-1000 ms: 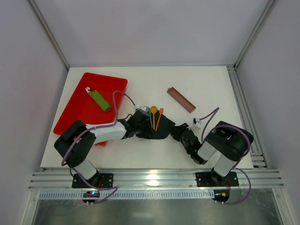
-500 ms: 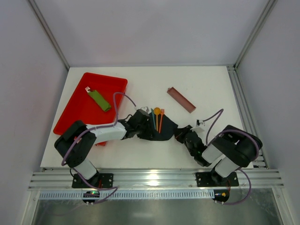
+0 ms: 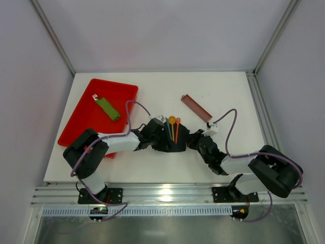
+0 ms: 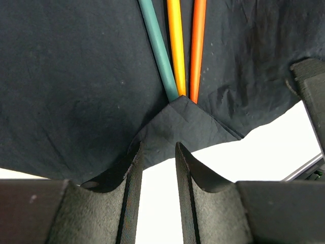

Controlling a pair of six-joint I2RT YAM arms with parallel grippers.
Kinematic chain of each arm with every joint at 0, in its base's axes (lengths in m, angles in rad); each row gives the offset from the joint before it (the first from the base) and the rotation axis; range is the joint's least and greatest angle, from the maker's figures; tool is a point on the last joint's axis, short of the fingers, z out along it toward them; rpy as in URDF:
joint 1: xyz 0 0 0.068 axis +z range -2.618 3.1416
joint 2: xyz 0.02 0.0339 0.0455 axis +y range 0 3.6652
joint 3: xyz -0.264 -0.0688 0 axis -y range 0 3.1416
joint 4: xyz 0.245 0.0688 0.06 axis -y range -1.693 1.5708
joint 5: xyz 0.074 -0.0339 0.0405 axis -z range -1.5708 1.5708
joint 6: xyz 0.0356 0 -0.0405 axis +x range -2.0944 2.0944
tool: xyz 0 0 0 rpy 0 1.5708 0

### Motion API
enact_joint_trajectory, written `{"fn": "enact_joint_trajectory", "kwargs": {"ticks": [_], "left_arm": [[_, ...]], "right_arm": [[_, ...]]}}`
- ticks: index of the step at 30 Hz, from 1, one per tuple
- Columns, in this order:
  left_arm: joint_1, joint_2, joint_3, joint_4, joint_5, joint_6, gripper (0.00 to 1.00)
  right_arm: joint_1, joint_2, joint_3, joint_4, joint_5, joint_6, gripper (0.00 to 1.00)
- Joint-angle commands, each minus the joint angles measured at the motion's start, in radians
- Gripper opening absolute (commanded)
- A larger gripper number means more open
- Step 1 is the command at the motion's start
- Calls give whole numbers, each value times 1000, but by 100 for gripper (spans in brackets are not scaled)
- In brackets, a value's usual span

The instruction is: Place the utensils on the paper napkin and roll it up

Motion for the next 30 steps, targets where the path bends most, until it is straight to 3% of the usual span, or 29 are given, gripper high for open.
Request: {"fn": "enact_joint_trajectory", "kwargs": {"ticks": [1, 12, 30], "left_arm": [[-5, 24, 33, 2, -8, -7, 32], [-5, 34, 52, -54, -51, -19, 34], [20, -10, 50, -137, -112, -59, 39]], "right_arm": [[11, 25, 75, -20, -53, -118, 4], [25, 148, 207, 22, -192, -239, 4], [37, 342, 302, 94, -292, -276, 4]]}}
